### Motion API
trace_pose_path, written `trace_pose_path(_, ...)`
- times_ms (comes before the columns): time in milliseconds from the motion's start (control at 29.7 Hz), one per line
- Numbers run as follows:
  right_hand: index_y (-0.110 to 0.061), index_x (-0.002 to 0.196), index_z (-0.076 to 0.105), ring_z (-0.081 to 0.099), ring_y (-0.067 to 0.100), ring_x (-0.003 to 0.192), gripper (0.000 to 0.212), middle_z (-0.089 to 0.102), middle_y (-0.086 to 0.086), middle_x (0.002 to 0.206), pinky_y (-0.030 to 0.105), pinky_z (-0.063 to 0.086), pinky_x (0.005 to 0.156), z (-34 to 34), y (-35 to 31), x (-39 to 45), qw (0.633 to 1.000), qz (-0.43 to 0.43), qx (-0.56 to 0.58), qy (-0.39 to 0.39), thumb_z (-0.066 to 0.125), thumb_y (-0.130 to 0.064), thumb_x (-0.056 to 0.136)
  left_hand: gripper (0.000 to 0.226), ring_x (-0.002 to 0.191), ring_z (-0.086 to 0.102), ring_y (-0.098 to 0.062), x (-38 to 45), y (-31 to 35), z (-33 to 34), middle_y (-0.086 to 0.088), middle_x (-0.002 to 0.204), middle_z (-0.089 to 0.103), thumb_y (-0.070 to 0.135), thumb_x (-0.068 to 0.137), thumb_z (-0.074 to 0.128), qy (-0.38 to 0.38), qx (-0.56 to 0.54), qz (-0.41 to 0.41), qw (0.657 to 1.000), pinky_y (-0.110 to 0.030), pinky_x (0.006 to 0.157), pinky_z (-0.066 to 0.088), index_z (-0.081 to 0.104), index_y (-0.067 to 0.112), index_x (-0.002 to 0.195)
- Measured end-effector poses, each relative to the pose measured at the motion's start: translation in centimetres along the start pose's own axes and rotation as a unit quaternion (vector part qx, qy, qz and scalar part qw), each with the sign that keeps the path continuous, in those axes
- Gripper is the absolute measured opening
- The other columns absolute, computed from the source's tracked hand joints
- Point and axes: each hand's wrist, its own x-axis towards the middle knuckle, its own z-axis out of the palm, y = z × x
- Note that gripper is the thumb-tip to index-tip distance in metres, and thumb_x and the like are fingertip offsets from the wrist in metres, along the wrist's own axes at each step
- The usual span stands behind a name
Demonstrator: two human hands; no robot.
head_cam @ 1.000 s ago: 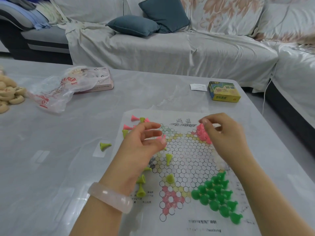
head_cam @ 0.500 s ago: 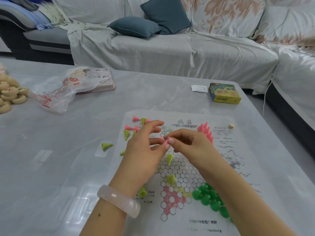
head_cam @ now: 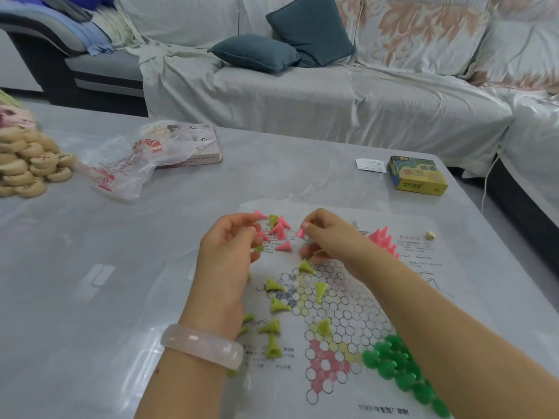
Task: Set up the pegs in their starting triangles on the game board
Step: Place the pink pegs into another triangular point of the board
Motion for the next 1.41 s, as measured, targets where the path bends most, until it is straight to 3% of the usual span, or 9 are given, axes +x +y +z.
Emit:
trace_pose_path(101, -0.015, 0.09, 0.05, 0.059, 0.013, 0.062, 0.012, 0.06, 0.004, 0.078, 0.018, 0.051, 0.053, 0.6, 0.1, 0.7, 1.0, 0.005, 0.001, 0.007, 0.041, -0.02, 0.096, 0.03, 0.082, 0.057, -0.014, 0.1, 0.2, -0.2, -0.001, 0.088, 0.062, 0.001, 0.088, 0.043, -0.001, -0.004, -0.006, 1.0, -0.027, 0.077, 0.047, 0.062, 0.021, 0.077)
trace_pose_path(337, -0.013, 0.094, 0.05, 0.065, 0.015, 0.067, 0.011, 0.059, 0.0, 0.093, 0.021, 0.054, 0.057, 1.2, -0.8, 2.1, 0.999, -0.026, 0.035, -0.027, 0.04, -0.017, 0.096, 0.032, 0.081, 0.056, -0.014, 0.2, 0.7, -0.7, -0.002, 0.09, 0.062, 0.0, 0.088, 0.041, -0.005, -0.02, -0.019, 1.0, -0.025, 0.075, 0.046, 0.061, 0.021, 0.076)
trace_pose_path(438, -0.014, 0.093, 0.05, 0.065, 0.017, 0.069, 0.01, 0.061, 0.008, 0.103, 0.02, 0.055, 0.057, 1.8, -1.1, 2.9, 0.998, -0.003, 0.049, -0.041, 0.04, -0.016, 0.096, 0.031, 0.082, 0.056, -0.014, 0.2, 0.8, -0.8, -0.002, 0.091, 0.063, 0.0, 0.088, 0.041, -0.008, -0.019, -0.023, 1.0, -0.026, 0.076, 0.046, 0.061, 0.021, 0.076)
trace_pose_path(640, -0.014, 0.095, 0.051, 0.067, 0.02, 0.079, 0.011, 0.057, 0.006, 0.099, 0.021, 0.056, 0.062, 2.0, -1.2, 3.5, 0.998, 0.01, 0.046, -0.039, 0.04, -0.018, 0.096, 0.029, 0.079, 0.058, -0.012, 0.3, 0.8, -0.8, 0.0, 0.088, 0.064, 0.001, 0.088, 0.041, -0.013, -0.02, -0.03, 0.999, -0.024, 0.074, 0.046, 0.061, 0.02, 0.079)
trace_pose_path(809, -0.011, 0.102, 0.05, 0.066, 0.018, 0.071, 0.014, 0.06, 0.005, 0.089, 0.02, 0.055, 0.059, 2.2, -1.6, 3.4, 0.997, 0.02, 0.048, -0.053, 0.038, -0.017, 0.096, 0.029, 0.08, 0.058, -0.015, 0.2, 0.7, -0.5, 0.0, 0.086, 0.064, 0.002, 0.088, 0.041, -0.016, -0.012, -0.033, 0.999, -0.029, 0.079, 0.045, 0.062, 0.021, 0.08)
trace_pose_path(1078, -0.006, 0.105, 0.049, 0.063, 0.02, 0.068, 0.016, 0.06, 0.009, 0.08, 0.024, 0.055, 0.068, 3.2, -2.0, 3.7, 0.994, 0.037, 0.086, -0.048, 0.037, -0.011, 0.095, 0.028, 0.078, 0.058, -0.014, 0.4, 0.5, -0.3, 0.001, 0.082, 0.064, 0.002, 0.089, 0.041, -0.018, -0.015, -0.034, 0.999, -0.028, 0.079, 0.046, 0.062, 0.019, 0.082)
trace_pose_path(1314, -0.003, 0.095, 0.05, 0.065, 0.024, 0.075, 0.009, 0.06, 0.013, 0.08, 0.025, 0.057, 0.067, 2.5, -1.4, 3.2, 0.968, 0.06, 0.241, -0.048, 0.041, -0.005, 0.093, 0.028, 0.083, 0.056, -0.017, 0.5, 0.3, -0.4, -0.004, 0.09, 0.063, 0.001, 0.089, 0.04, -0.013, -0.019, -0.029, 0.999, -0.025, 0.075, 0.047, 0.062, 0.017, 0.082)
trace_pose_path(1415, -0.002, 0.092, 0.051, 0.066, 0.024, 0.076, 0.01, 0.06, 0.012, 0.081, 0.024, 0.058, 0.067, 1.4, -1.9, 2.2, 0.955, 0.039, 0.288, -0.053, 0.041, -0.004, 0.093, 0.027, 0.088, 0.058, -0.021, 0.5, 0.1, -0.4, -0.01, 0.096, 0.061, 0.002, 0.089, 0.04, -0.007, -0.042, -0.027, 0.999, -0.029, 0.082, 0.048, 0.062, 0.016, 0.081)
